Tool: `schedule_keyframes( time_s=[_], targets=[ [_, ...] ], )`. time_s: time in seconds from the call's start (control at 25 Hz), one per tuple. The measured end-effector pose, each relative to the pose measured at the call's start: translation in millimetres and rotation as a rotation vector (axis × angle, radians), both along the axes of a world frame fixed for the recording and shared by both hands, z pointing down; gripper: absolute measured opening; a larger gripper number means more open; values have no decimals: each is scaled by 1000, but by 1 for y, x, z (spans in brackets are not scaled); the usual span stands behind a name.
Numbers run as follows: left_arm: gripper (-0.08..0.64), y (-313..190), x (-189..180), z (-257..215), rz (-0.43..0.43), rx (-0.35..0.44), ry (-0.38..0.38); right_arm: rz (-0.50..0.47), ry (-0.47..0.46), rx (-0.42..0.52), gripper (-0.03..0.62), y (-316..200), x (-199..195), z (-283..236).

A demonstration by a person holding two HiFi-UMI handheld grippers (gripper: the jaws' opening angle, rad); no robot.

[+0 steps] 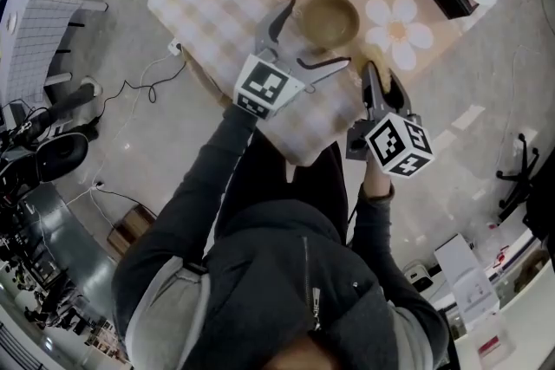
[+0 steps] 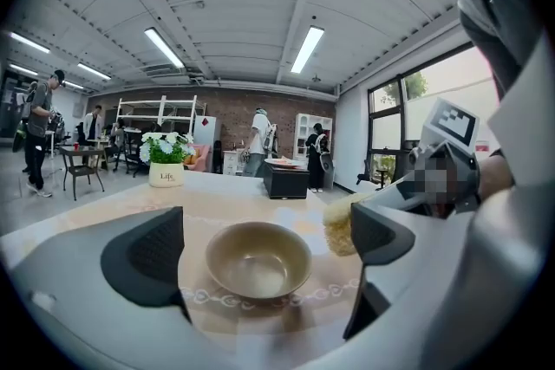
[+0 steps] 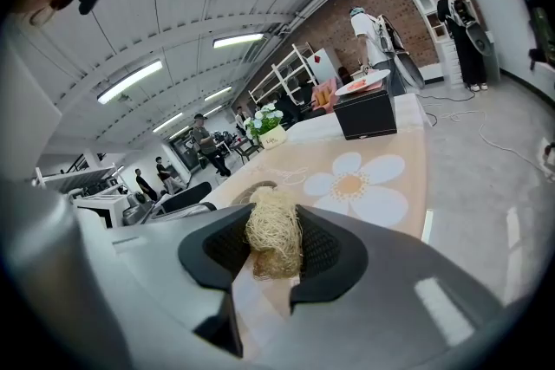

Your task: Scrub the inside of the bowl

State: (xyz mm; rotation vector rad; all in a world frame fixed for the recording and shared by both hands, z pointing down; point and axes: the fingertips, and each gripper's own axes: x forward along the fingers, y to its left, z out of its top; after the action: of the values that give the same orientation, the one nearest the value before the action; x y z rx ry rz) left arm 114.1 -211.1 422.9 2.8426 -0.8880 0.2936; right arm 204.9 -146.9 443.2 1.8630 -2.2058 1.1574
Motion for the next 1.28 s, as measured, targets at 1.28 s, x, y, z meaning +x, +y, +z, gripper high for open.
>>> schedule_keyframes(
  time_s=[1.28],
  targets=[
    [595,-32,23,61,119,-52,-150,39,1,-50,124,-11,8,17]
  ],
)
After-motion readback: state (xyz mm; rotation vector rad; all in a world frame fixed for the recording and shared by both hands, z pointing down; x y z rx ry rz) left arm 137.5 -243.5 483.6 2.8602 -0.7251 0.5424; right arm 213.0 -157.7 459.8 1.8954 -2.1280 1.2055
